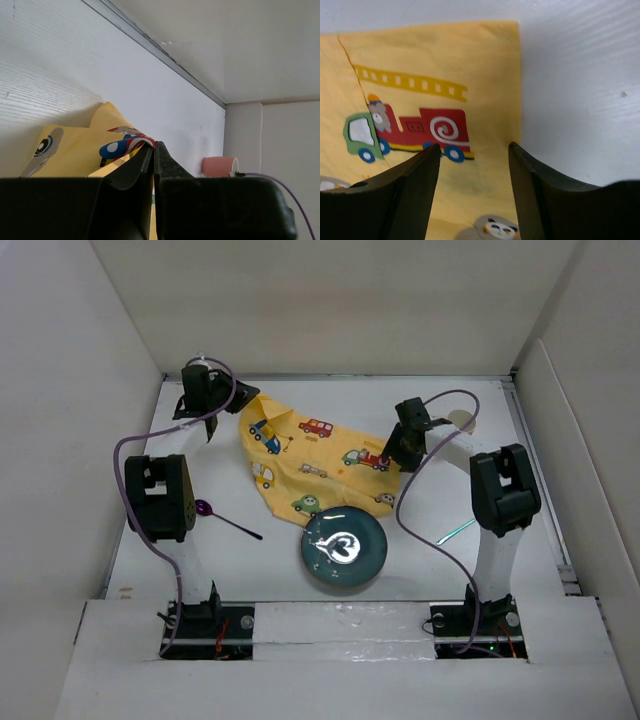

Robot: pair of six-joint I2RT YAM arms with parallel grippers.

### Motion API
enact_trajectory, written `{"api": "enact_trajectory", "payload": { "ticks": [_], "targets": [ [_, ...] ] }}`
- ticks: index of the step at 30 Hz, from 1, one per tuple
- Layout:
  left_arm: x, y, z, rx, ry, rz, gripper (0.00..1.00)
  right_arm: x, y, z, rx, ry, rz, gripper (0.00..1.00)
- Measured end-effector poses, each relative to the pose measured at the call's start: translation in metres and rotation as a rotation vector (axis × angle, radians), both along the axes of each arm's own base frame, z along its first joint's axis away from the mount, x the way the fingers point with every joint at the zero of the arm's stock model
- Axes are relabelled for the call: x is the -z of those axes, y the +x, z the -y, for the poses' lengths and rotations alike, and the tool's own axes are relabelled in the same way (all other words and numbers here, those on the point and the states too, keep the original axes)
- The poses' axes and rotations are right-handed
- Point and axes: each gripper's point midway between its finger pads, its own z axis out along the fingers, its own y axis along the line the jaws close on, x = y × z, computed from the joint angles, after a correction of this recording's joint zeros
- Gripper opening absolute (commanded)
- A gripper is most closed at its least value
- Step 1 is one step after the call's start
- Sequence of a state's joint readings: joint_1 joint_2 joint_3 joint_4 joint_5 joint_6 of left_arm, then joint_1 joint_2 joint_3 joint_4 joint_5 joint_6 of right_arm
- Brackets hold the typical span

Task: Set the dinner table for one person

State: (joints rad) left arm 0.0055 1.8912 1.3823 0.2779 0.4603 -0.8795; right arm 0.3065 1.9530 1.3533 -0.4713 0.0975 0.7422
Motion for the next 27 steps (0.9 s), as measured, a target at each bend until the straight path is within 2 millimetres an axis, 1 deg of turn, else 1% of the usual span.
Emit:
{"api": "enact_trajectory", "payload": {
  "ticks": [1,3,5,6,7,8,9,10,11,12,15,18,21,24,25,26,27],
  "targets": [
    [-0.002,-0.002,0.002,0.005,0.002,0.005,0.00,0.002,0.005,-0.002,0.003,0.005,-0.004,0.51],
    [-0.007,-0.007,0.003,0.010,0.008,0.020,0.00,0.003,0.011,-0.003,0.012,0.022,-0.016,0.48],
    [-0.014,-0.011,0.004,0.013,0.016,0.038,0.00,0.003,0.012,-0.002,0.020,0.037,-0.029,0.26],
    [-0.018,-0.013,0.004,0.016,0.019,0.050,0.00,0.005,0.012,0.000,0.028,0.042,-0.038,0.18],
    [-0.021,-0.014,0.005,0.019,0.023,0.058,0.00,0.006,0.011,0.000,0.036,0.049,-0.047,0.10],
    [-0.024,-0.016,0.005,0.022,0.026,0.069,0.00,0.007,0.011,0.002,0.041,0.051,-0.052,0.09],
    [-0.027,-0.017,0.005,0.023,0.030,0.077,0.00,0.007,0.010,0.004,0.052,0.054,-0.058,0.09],
    [-0.028,-0.019,0.005,0.024,0.033,0.082,0.00,0.008,0.010,0.005,0.058,0.051,-0.060,0.17],
    [-0.029,-0.020,0.003,0.023,0.037,0.086,0.00,0.007,0.010,0.007,0.064,0.042,-0.063,0.25],
    [-0.030,-0.022,0.002,0.024,0.039,0.089,0.00,0.006,0.010,0.009,0.069,0.029,-0.064,0.44],
    [-0.032,-0.023,-0.002,0.022,0.053,0.095,0.00,0.002,0.010,0.016,0.076,-0.024,-0.061,0.63],
    [-0.032,-0.024,-0.005,0.017,0.058,0.098,0.00,0.004,0.006,0.021,0.066,-0.059,-0.072,0.65],
    [-0.032,-0.029,-0.008,0.001,0.066,0.097,0.00,0.004,0.001,0.025,0.059,-0.066,-0.098,0.65],
    [-0.035,-0.033,-0.014,-0.029,0.091,0.101,0.00,0.005,-0.005,0.024,0.048,-0.050,-0.126,0.64],
    [-0.036,-0.033,-0.014,-0.032,0.093,0.102,0.00,0.005,-0.006,0.023,0.046,-0.039,-0.134,0.63],
    [-0.041,-0.033,-0.018,-0.048,0.117,0.116,0.00,0.005,-0.007,0.022,0.043,-0.029,-0.143,0.60],
    [-0.043,-0.033,-0.020,-0.054,0.130,0.125,0.00,0.005,-0.007,0.021,0.042,-0.021,-0.152,0.54]
  ]
}}
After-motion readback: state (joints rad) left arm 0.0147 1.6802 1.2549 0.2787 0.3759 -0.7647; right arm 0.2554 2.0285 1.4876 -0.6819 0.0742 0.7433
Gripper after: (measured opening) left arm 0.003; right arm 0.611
